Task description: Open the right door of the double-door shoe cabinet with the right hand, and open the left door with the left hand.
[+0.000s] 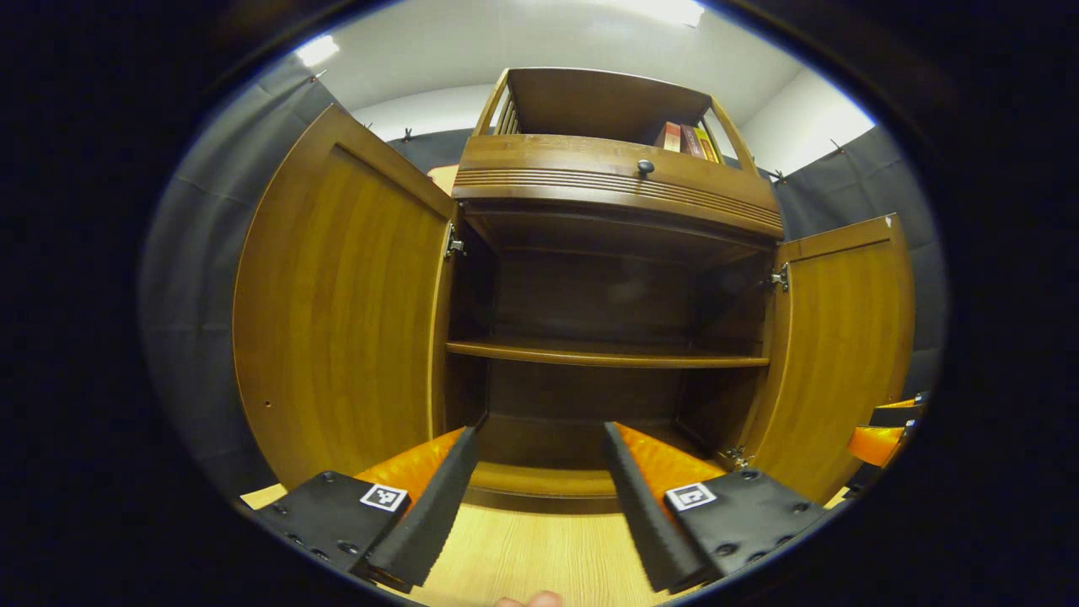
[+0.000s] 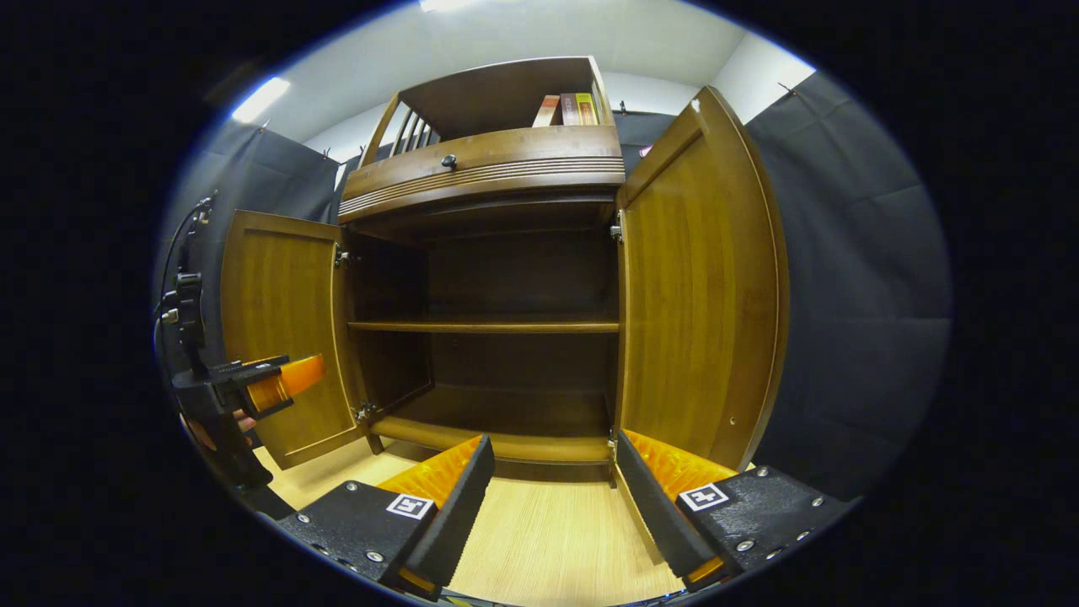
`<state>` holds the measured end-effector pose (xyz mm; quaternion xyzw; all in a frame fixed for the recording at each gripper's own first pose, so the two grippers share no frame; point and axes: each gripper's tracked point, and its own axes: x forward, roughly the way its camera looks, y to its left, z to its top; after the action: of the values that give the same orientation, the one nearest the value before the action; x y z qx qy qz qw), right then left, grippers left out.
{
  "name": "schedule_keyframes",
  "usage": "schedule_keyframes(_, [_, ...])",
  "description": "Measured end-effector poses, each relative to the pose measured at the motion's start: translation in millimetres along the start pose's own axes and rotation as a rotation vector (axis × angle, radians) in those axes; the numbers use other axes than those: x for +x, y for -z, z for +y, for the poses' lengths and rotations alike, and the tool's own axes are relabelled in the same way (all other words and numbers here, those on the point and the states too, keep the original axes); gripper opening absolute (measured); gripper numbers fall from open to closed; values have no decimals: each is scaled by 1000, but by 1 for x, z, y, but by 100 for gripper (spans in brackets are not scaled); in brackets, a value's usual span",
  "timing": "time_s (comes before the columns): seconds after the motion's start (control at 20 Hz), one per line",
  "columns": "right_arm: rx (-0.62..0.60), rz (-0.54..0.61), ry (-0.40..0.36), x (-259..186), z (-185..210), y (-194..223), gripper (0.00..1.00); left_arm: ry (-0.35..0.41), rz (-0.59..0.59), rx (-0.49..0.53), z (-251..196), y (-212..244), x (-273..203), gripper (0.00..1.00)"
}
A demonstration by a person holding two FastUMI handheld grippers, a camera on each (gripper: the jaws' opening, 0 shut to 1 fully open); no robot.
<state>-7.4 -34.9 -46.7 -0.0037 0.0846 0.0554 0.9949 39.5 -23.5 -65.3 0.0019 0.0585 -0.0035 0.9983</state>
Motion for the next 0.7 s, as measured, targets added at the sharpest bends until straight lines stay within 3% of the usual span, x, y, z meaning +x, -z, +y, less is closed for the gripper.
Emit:
schedule_keyframes(0.05, [7,4,-3,1,0,2,100,-1,-1,8,-1,1,1,99])
schedule_keyframes(0.25, [22,8,-20,6,2,5,100,5,-12,9,1,-2,-3,95])
schedule_keyframes(0.3, [18,8,-23,6,4,5,100,-2,-13,14,4,-2,-3,99])
schedule_keyframes(0.35, [15,7,-28,7,5,5,91,-13,-15,21,7,-3,-3,95])
schedule_keyframes(0.4, [13,8,-33,9,7,5,100,-20,-17,28,11,-5,-4,95])
schedule_keyframes(0.45, [10,8,-38,13,10,4,90,-27,-21,31,15,-5,-5,95])
schedule_keyframes(0.6, [11,6,-42,20,16,4,90,-33,-14,38,22,-4,-6,97])
schedule_keyframes(0.65, [16,2,-45,22,18,4,100,-39,-13,43,26,-3,-7,96])
schedule_keyframes(0.7, [15,0,-45,24,20,6,90,-40,-12,45,29,-3,-6,95])
